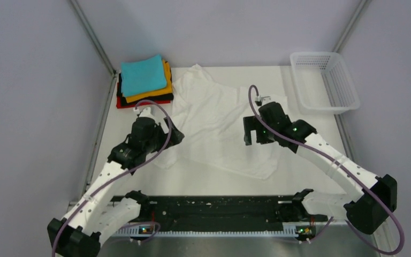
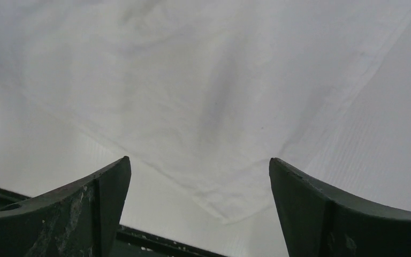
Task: Fold and stack the t-shirts
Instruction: Flatten out the tshirt
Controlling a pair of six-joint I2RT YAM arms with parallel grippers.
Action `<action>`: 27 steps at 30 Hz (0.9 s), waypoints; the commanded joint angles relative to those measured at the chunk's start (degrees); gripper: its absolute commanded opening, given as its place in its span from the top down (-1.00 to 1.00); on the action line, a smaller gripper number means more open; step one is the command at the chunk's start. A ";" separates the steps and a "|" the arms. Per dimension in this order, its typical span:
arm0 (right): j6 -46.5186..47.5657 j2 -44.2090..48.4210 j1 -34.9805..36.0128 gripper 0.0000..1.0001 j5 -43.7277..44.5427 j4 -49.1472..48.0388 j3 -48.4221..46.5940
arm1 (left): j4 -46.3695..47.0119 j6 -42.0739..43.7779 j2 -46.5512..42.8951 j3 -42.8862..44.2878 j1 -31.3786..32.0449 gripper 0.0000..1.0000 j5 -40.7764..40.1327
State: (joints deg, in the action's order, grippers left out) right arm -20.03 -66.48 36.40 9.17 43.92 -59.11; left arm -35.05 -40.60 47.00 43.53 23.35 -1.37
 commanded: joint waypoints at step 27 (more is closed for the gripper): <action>-14.99 -26.53 -26.13 -0.97 -8.83 -18.93 13.47 | 19.99 -6.29 36.70 -3.02 0.69 -0.97 5.69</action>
State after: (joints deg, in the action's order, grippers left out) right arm -35.33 -90.98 16.12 -0.21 21.78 -50.85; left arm -8.75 -43.42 89.01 46.17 21.91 2.66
